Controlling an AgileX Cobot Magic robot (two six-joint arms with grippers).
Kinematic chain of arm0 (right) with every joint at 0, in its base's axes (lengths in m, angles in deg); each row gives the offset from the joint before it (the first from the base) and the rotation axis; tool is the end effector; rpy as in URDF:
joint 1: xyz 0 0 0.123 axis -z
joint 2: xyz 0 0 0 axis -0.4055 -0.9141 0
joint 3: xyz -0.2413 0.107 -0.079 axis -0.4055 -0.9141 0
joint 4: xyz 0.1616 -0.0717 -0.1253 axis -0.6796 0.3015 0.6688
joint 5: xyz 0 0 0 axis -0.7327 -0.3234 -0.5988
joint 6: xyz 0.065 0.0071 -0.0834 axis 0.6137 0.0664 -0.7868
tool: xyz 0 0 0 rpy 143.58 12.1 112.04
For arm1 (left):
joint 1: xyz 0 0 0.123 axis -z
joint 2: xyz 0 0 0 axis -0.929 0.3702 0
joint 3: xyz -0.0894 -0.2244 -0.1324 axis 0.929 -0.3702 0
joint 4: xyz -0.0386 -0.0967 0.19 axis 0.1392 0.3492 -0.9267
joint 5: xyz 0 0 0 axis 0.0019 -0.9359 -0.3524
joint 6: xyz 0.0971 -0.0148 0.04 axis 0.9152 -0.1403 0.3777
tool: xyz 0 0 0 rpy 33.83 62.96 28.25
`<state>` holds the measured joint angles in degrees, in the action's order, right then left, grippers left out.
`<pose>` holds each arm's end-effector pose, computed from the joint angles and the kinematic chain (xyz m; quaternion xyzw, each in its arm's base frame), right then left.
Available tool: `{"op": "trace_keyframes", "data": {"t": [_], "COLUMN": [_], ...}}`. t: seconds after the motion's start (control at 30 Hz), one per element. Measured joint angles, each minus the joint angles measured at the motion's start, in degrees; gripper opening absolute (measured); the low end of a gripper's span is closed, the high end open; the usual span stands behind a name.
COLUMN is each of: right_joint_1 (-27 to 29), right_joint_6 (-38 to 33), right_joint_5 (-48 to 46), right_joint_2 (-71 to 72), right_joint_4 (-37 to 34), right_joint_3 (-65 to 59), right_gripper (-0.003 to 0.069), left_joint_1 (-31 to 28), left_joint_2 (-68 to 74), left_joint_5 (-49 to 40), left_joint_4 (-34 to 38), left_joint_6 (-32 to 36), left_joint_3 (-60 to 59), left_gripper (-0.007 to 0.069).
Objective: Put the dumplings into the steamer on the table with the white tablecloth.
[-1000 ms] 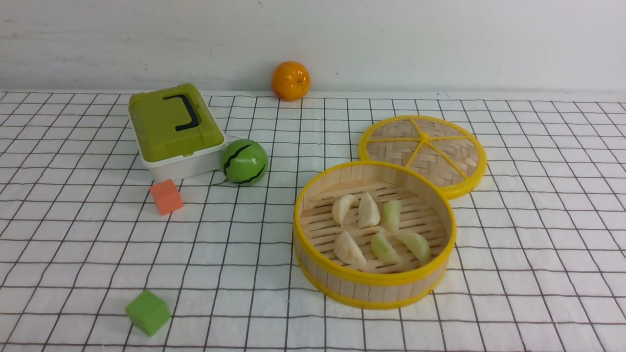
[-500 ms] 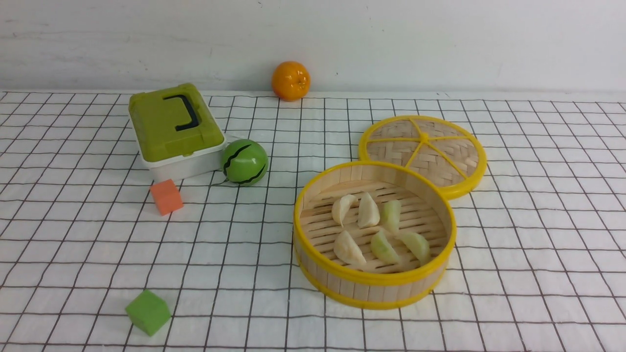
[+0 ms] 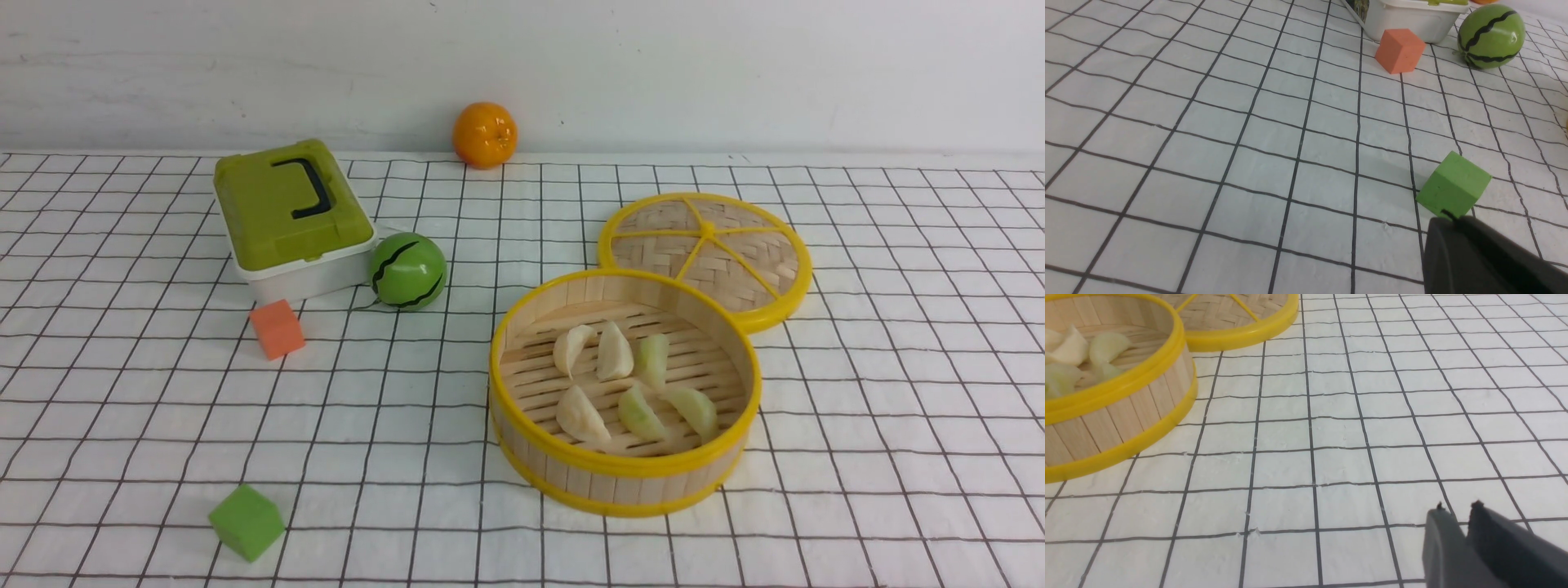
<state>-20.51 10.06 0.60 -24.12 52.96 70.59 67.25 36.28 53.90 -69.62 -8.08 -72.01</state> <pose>0.0404 -0.0020 0.1687 0.0570 0.8045 0.0094 0.5912 0.0416 0.0008 0.1681 -0.1089 0.7941 -0.0706 0.5938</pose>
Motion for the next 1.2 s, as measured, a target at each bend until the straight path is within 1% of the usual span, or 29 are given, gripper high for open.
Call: {"op": "trace_keyframes", "data": {"t": [1.2], "right_joint_1": [0.00], "right_joint_6": [0.00], "right_joint_5": [0.00], "right_joint_2": [0.00], "right_joint_4": [0.00], "right_joint_3": [0.00], "right_gripper": [0.0136], "left_joint_1": [0.00], "left_joint_2": [0.00], "left_joint_5": [0.00], "left_joint_4": [0.00], "left_joint_6": [0.05], "left_joint_3": [0.00], "left_gripper": [-0.0012]}}
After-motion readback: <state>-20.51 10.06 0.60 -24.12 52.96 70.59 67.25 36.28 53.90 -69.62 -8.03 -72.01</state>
